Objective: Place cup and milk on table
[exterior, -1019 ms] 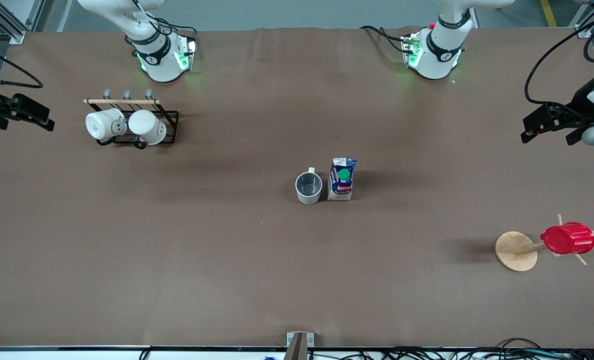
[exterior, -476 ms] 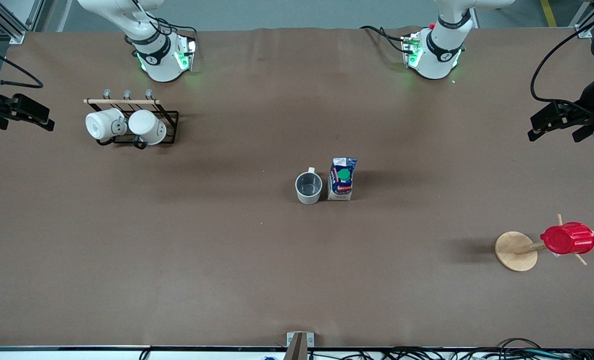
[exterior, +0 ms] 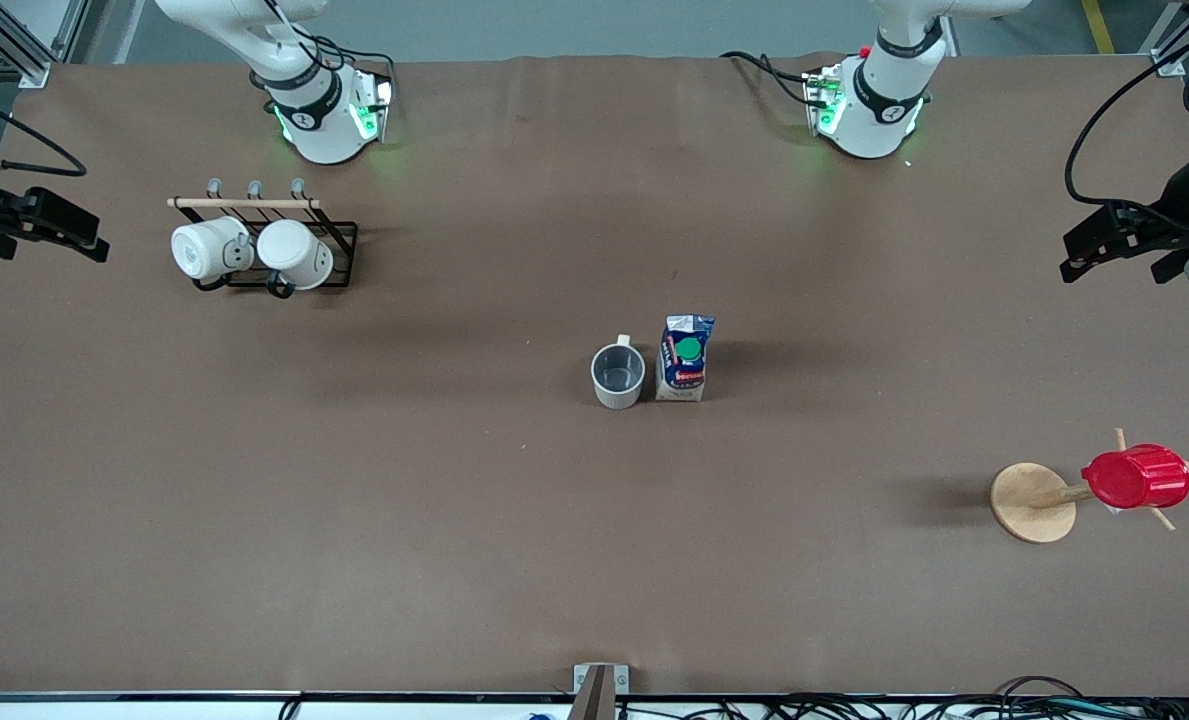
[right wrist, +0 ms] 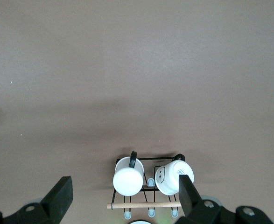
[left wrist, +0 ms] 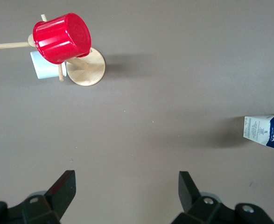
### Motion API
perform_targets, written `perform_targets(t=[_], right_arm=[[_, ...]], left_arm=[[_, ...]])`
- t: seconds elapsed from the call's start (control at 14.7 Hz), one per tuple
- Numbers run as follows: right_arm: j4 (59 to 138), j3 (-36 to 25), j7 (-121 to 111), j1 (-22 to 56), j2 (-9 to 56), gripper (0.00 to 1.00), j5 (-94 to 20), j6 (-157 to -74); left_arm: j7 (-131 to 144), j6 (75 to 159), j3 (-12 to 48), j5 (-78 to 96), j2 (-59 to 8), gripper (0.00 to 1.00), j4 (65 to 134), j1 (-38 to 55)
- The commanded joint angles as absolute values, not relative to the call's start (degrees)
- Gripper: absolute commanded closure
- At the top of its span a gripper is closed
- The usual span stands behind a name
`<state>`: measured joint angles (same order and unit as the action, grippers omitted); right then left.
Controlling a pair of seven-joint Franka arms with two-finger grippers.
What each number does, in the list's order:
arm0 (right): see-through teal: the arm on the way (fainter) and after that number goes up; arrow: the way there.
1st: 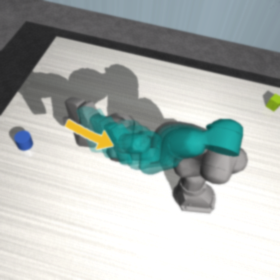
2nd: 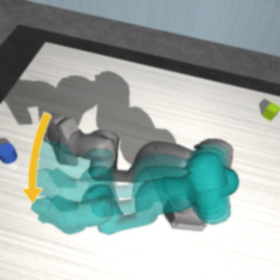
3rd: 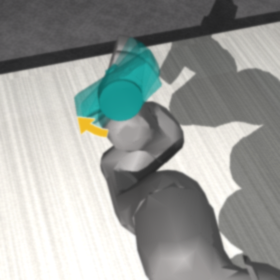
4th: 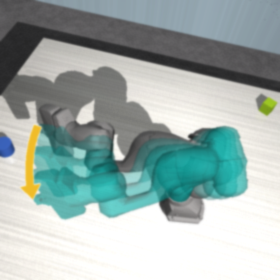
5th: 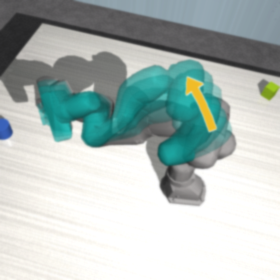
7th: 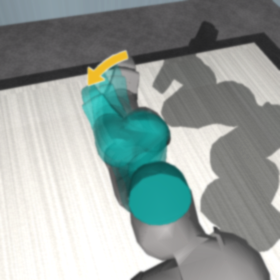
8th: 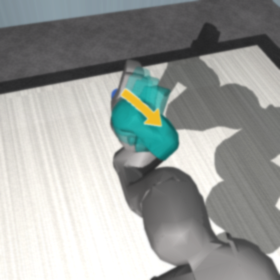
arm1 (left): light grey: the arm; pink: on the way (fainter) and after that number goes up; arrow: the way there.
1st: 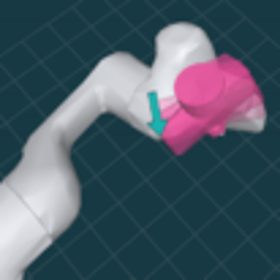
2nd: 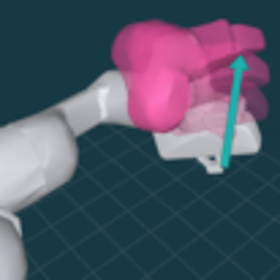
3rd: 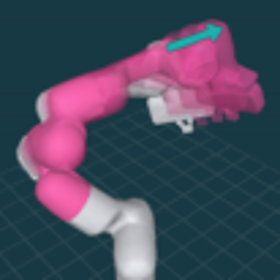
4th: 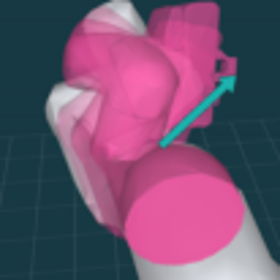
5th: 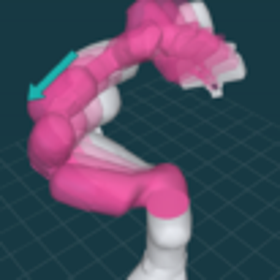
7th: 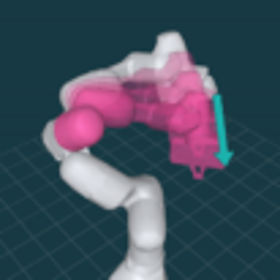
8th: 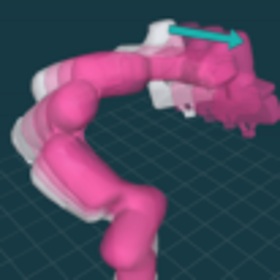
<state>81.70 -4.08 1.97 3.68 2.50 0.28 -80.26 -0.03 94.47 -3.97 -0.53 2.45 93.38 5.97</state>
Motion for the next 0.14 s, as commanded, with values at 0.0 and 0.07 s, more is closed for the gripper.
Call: perform_targets(t=[0.0, 0.07], right_arm=[[81.83, -3.25, 2.11, 2.72, 2.2, 0.0, -0.7, -80.25], [81.83, -3.25, 2.11, 2.72, 2.2, 0.0, -0.7, -80.16]], left_arm=[[1.84, 94.04, -3.69, -1.58, 4.57, 0.03, 95.45, 6.15], [2.45, 94.22, -3.6, -1.58, 4.57, 0.03, 95.36, 6.15]])
